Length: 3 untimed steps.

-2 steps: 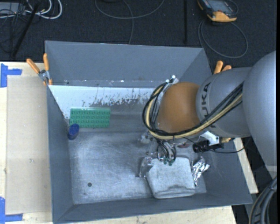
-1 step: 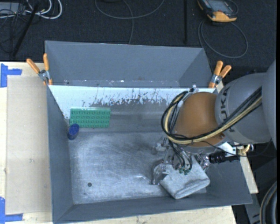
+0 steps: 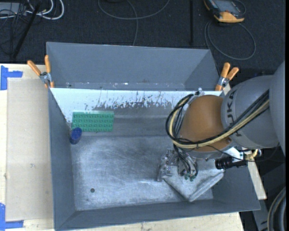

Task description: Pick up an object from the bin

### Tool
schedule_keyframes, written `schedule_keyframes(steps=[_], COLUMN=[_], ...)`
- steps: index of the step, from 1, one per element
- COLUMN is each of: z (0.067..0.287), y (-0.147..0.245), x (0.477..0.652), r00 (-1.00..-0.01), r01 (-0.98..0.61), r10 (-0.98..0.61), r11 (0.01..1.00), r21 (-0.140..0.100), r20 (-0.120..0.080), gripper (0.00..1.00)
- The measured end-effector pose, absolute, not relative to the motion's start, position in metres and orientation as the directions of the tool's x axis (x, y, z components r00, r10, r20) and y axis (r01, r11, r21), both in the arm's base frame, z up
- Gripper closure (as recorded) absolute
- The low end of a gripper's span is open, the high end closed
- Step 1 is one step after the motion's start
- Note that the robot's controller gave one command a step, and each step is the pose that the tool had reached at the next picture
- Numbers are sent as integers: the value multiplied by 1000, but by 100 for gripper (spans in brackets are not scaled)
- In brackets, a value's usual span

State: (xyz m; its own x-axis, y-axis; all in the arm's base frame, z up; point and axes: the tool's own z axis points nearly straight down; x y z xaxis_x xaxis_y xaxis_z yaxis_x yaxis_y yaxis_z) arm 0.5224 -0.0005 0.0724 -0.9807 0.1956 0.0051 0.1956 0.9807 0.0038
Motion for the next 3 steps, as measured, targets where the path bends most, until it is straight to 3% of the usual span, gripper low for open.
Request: schedule_keyframes(steps=[1, 2, 3], z=[72, 72, 73], y=[-3, -62, -61], x=[524, 519, 520], r00=[-980, -958, -958], r01=[199, 286, 287], r10=[199, 286, 287], r11=[980, 958, 958], r21=[2, 3, 5], r20=[-3, -3, -4], gripper=[0, 0, 100])
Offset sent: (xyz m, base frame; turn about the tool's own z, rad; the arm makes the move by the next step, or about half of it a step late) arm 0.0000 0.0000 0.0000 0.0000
